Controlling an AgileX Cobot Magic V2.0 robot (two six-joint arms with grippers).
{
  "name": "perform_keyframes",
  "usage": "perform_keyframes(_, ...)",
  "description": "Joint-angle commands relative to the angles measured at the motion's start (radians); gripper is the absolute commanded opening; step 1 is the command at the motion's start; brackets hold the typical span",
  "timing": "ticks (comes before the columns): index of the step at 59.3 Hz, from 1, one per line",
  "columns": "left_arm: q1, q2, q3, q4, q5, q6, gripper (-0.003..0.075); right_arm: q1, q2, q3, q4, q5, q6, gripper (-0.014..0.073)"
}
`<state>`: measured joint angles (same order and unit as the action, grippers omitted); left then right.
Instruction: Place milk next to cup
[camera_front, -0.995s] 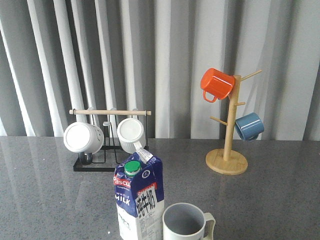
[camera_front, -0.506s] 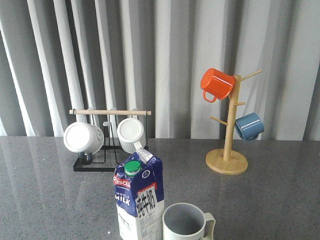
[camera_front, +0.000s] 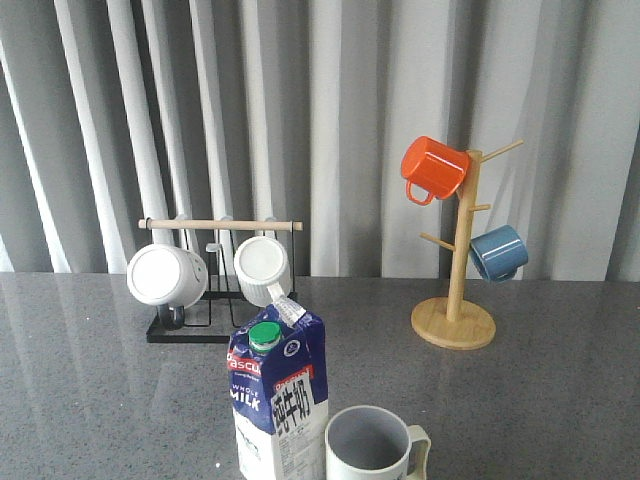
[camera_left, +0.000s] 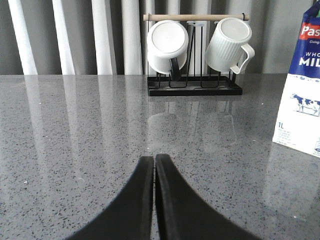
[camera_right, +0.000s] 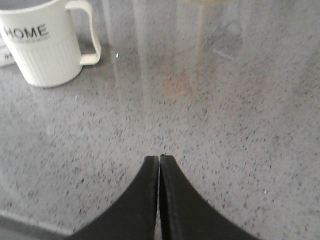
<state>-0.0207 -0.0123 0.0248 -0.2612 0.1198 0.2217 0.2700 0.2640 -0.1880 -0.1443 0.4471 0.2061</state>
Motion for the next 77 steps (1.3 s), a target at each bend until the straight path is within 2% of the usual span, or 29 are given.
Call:
perform_keyframes(1, 0.0, -0.01, -0.015, -0.014, -0.078, -0.002, -0.0007, -0.059, -0.057, 0.032, -0.006, -0.221, 0.002, -0.0006)
perform_keyframes(6, 0.0, -0.01, -0.015, -0.014, -0.078, -0.002, -0.0007, -0.112, -0.132, 0.098, -0.002, -0.308, 0.003, -0.0006)
perform_keyframes(12, 0.0, -0.01, -0.015, -0.014, -0.078, -0.002, -0.0007, -0.189, -0.196, 0.18, 0.061, -0.38, 0.003, -0.0006)
perform_keyframes(19, 0.0, -0.01, -0.015, -0.014, -0.078, -0.002, -0.0007, -0.269, -0.249, 0.225, 0.144, -0.399, 0.001, -0.0006)
perform_keyframes(25, 0.0, -0.01, -0.015, -0.014, -0.078, -0.002, -0.0006, -0.314, -0.28, 0.225, 0.144, -0.409, -0.032, -0.0006)
perform_keyframes(36, 0.0, -0.01, -0.015, -0.014, -0.078, -0.002, -0.0006, -0.319, -0.286, 0.225, 0.144, -0.42, -0.119, -0.0006)
perform_keyframes(77, 0.0, -0.01, -0.015, -0.014, -0.078, -0.001, -0.0006, -0.318, -0.286, 0.224, 0.117, -0.447, -0.116, -0.0006)
